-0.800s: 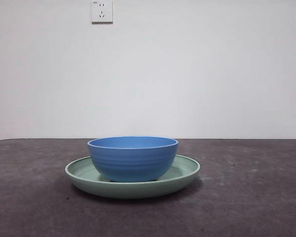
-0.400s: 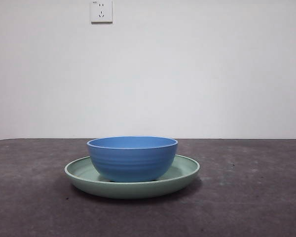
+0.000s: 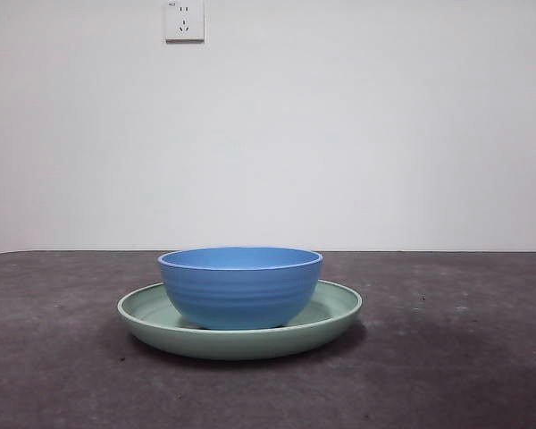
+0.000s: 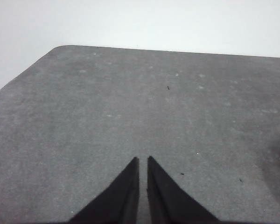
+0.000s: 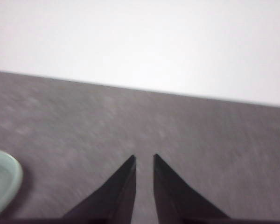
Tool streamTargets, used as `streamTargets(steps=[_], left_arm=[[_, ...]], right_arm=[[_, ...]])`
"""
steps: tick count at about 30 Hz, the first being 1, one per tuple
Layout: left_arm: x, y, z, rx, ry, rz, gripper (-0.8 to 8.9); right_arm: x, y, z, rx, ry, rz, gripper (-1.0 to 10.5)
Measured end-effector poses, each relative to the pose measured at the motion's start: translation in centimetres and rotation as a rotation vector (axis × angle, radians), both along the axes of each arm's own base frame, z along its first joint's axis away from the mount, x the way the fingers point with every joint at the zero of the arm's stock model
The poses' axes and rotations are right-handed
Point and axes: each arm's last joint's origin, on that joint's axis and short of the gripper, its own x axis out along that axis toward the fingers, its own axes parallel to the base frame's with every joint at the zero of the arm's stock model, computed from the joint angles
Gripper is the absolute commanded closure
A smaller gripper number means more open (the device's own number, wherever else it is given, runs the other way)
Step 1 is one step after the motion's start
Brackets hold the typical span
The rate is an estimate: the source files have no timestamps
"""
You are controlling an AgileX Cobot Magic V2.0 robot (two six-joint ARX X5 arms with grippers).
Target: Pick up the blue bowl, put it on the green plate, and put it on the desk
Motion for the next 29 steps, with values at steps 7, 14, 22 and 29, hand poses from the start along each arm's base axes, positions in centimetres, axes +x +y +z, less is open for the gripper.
streamTargets(steps=[7, 14, 22, 29], left_arm=[[0.0, 0.0, 0.0, 0.000, 0.000, 0.000, 7.84], [0.0, 0.0, 0.0, 0.000, 0.000, 0.000, 7.84], [0.0, 0.0, 0.0, 0.000, 0.000, 0.000, 7.84], [0.0, 0.0, 0.0, 0.000, 0.000, 0.000, 7.84]], right_arm=[[0.3, -0.5, -4.2, 0.026, 0.052, -0.140, 8.9], [0.4, -0.7, -5.9, 0.035, 0.111, -0.211, 8.9], [0.4, -0.7, -5.9, 0.036, 0.107, -0.212, 8.9], [0.5, -0.6, -5.9, 0.039, 0.101, -0.211, 8.9]])
